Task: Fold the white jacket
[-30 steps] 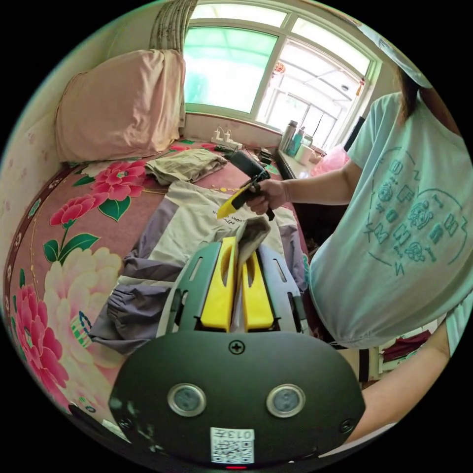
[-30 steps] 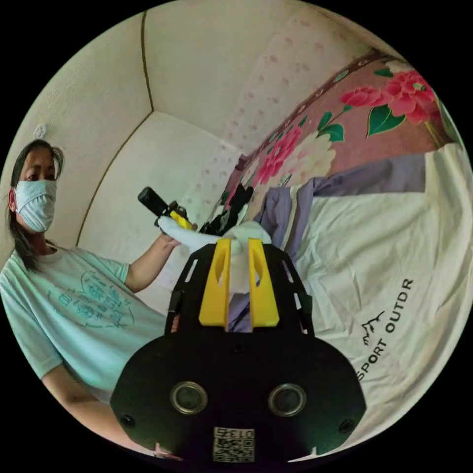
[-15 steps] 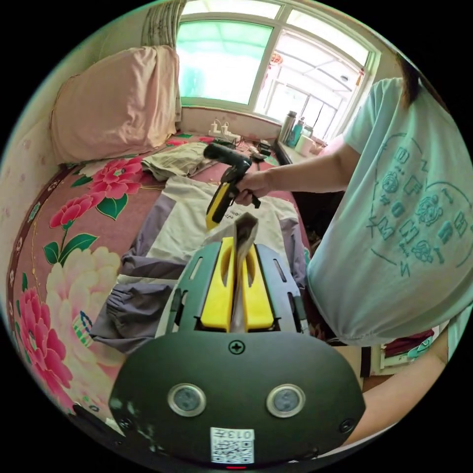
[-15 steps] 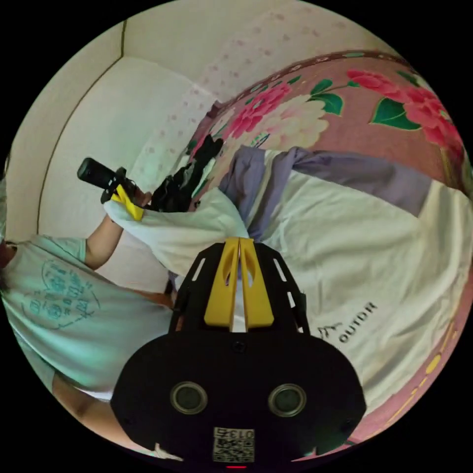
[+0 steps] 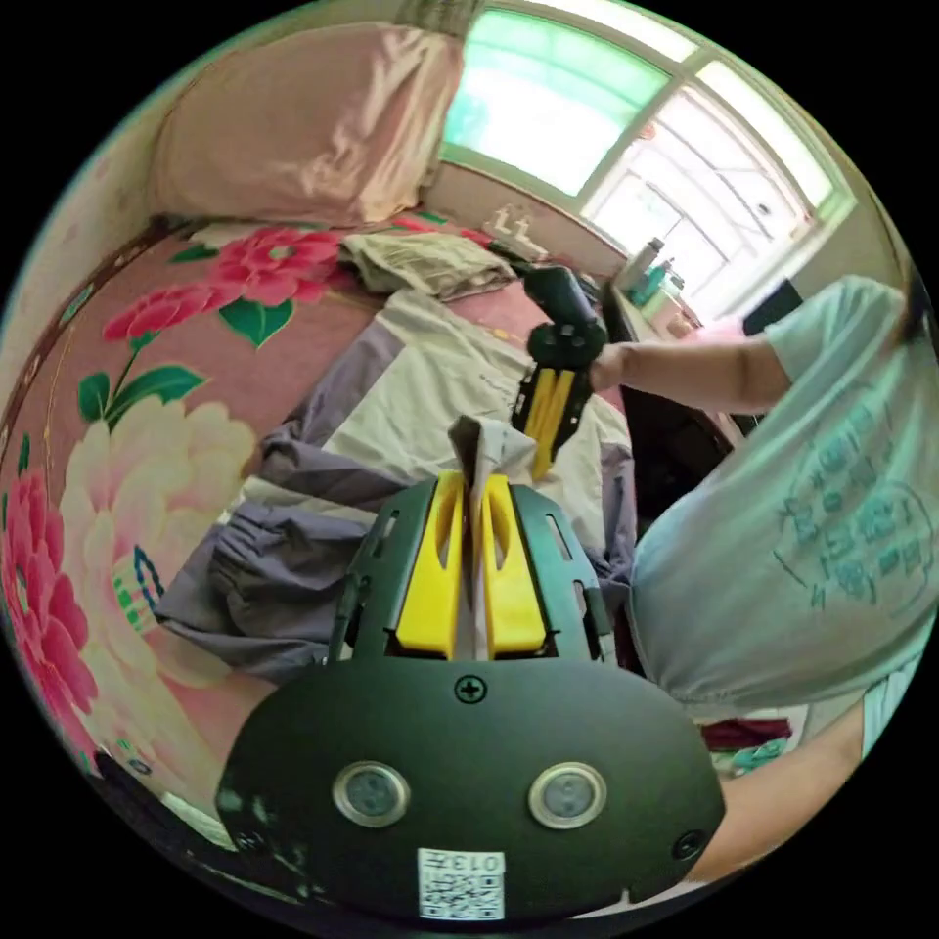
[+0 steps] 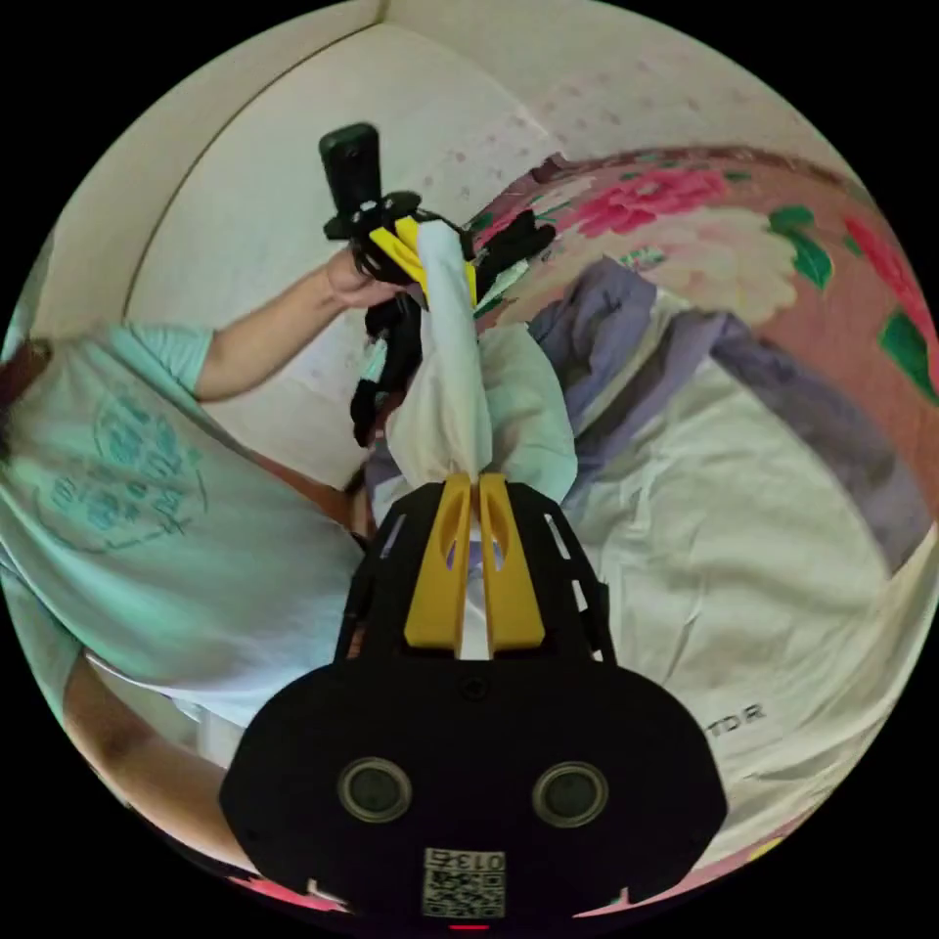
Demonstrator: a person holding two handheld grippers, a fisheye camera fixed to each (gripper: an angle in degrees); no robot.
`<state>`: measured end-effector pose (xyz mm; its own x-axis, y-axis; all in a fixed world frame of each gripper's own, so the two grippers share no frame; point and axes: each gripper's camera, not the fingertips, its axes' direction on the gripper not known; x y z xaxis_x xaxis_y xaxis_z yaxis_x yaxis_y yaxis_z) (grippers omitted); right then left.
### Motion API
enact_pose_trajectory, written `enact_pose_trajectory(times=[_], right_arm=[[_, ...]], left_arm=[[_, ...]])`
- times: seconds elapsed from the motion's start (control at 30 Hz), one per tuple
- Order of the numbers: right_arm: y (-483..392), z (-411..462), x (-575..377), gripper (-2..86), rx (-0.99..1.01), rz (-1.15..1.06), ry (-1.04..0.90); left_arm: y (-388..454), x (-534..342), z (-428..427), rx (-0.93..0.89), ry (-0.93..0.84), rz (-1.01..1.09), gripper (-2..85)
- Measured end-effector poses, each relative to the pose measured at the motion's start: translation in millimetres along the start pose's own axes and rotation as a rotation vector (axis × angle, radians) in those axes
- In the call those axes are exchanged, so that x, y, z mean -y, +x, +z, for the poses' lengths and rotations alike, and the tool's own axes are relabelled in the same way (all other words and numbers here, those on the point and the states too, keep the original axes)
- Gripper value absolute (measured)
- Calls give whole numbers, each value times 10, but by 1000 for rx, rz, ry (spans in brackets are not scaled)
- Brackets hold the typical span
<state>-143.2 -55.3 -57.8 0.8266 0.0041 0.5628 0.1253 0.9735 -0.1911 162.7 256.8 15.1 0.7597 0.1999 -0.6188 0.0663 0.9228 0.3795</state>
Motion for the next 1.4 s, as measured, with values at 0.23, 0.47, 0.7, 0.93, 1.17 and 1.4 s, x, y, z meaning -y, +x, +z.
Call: enact_pose_trajectory(times=[0.23, 0.47, 0.7, 0.93, 1.17, 1.4], right_arm=[[652, 196, -464, 13, 212, 525, 73], [-266, -304, -407, 6, 43, 415, 138], [-1728, -1, 807, 4, -495, -35, 199], [-1295, 1237, 1298, 3, -706, 61, -138], [-2080, 707, 1376, 4, -766, 15, 147], [-2903, 1431, 1822, 3, -877, -267, 6]], left_arm=[[-115, -61, 316, 163, -77, -254, 0], [1005, -450, 108, 234, 43, -141, -2], [1273, -379, 966, 321, -40, -167, -2], [1374, -454, 1261, 316, -81, -253, -3], [2250, -1174, 634, 708, 8, -381, -2], [2624, -1447, 1461, 741, -244, -310, -3]])
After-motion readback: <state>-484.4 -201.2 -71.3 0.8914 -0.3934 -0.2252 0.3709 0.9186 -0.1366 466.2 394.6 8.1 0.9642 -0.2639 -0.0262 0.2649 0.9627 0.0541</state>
